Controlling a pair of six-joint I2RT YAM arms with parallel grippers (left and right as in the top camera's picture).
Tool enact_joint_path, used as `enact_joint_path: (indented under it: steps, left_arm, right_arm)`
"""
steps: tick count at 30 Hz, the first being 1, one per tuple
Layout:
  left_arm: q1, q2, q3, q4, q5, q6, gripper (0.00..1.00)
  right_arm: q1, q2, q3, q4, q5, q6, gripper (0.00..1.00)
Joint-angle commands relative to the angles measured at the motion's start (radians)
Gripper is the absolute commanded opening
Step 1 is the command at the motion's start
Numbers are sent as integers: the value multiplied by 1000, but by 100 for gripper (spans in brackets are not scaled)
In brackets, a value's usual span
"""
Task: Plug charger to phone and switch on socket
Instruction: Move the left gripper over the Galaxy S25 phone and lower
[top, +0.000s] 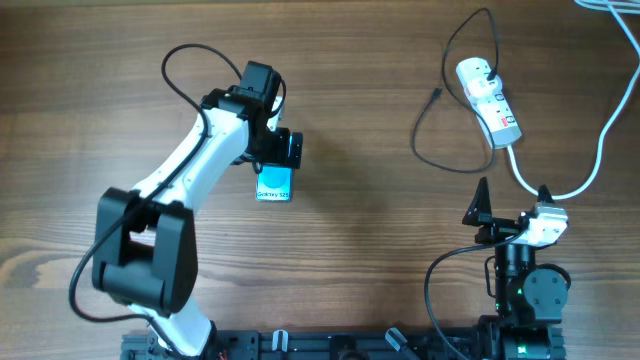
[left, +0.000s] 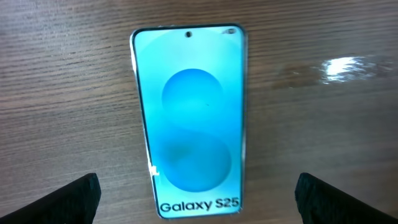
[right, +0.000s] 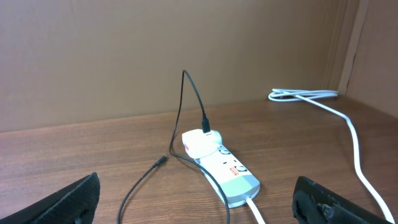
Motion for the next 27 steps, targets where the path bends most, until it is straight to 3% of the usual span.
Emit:
enact_joint_path:
  steps: [1, 27]
  left_arm:
    - [3, 47, 14, 12, -25, -31, 100]
    - [-23, 208, 8, 48, -32, -143, 100]
  right_arm:
    - [4, -10, -1, 5, -16, -14, 100]
    - [4, -10, -1, 5, -16, -14, 100]
